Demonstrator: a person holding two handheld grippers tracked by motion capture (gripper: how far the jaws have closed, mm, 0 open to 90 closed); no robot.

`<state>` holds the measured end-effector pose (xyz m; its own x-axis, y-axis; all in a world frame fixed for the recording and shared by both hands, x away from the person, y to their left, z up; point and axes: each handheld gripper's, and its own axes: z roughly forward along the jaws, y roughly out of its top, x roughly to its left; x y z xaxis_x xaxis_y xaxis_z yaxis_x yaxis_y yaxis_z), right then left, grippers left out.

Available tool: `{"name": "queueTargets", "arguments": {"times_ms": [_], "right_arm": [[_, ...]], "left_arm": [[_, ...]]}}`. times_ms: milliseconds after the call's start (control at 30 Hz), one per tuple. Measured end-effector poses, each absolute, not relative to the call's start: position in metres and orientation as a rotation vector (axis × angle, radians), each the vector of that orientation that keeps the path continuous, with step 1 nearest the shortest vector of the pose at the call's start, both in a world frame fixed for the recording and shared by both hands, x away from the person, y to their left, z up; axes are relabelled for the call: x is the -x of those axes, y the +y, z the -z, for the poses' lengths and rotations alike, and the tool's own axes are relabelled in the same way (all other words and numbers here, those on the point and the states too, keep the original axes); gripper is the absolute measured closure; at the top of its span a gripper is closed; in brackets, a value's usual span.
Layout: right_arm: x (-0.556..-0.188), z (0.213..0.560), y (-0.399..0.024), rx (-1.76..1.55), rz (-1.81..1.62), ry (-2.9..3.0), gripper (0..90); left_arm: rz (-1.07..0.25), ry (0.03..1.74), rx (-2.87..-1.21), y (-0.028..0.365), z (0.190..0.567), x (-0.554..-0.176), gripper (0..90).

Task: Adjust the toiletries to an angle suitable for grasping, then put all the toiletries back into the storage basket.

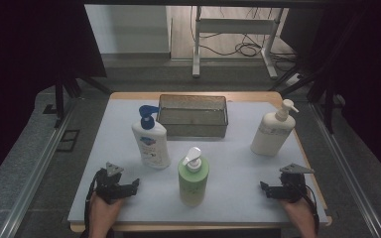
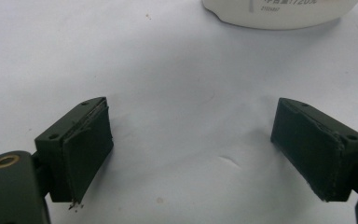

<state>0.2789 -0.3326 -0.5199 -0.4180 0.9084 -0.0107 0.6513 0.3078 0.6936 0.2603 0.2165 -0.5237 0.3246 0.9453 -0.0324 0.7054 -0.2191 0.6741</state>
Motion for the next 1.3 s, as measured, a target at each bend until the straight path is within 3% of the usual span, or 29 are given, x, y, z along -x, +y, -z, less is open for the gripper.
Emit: {"name": "queueTargets", "arguments": {"times_ms": [1300], "right_arm": [[-0.280,0.507,-0.338,-1.325,-0.911,2.205,6.9]], "left_arm": [[-0.524,1.448,-1.999,0.216,0.524,-0.260,11.7]]}}
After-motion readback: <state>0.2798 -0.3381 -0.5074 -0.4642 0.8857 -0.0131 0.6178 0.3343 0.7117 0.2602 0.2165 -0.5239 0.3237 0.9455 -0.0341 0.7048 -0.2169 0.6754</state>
